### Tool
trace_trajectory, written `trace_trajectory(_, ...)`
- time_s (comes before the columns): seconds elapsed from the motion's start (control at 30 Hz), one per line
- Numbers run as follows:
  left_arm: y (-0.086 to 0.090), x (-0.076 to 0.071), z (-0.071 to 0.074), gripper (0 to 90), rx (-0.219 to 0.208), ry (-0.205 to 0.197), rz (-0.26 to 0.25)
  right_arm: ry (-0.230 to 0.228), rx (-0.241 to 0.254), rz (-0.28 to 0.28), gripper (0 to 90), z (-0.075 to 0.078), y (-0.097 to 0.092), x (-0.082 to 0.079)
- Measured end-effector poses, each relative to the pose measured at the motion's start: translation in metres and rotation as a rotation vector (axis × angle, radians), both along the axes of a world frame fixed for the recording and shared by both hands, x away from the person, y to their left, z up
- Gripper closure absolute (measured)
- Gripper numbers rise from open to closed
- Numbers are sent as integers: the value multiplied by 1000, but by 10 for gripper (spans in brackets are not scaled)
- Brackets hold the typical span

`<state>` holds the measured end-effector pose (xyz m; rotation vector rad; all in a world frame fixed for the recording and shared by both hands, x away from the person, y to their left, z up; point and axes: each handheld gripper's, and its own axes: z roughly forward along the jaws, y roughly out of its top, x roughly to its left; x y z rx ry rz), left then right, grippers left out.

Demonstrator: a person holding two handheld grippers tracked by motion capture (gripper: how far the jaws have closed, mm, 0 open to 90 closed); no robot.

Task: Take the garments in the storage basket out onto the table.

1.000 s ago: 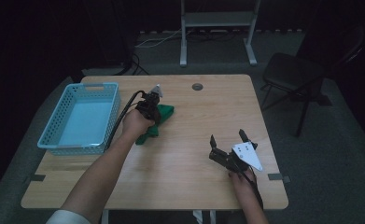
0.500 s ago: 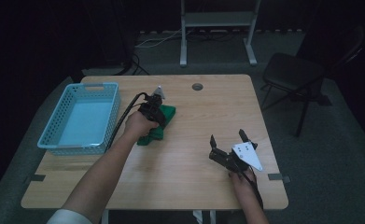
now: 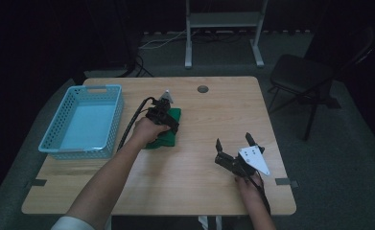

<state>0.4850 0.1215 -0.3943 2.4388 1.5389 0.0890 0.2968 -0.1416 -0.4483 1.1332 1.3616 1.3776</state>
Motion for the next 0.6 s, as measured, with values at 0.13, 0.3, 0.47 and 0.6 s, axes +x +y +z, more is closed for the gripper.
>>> trace_trajectory(0.13, 0, -1, 0, 209, 5, -22, 5, -3, -1, 0, 3, 0, 0, 0)
trace_trajectory(0.3, -2, -3, 1, 209, 39, -68, -3, -3, -1, 1, 3, 0, 0, 0)
trace_trajectory(0.47, -3, -3, -1, 77, 44, -53, -25, -4, 0, 1, 3, 0, 0, 0)
trace_trajectory(0.6, -2, -4, 0, 18, 67, -77, -17, -3, 0, 1, 3, 0, 0, 0)
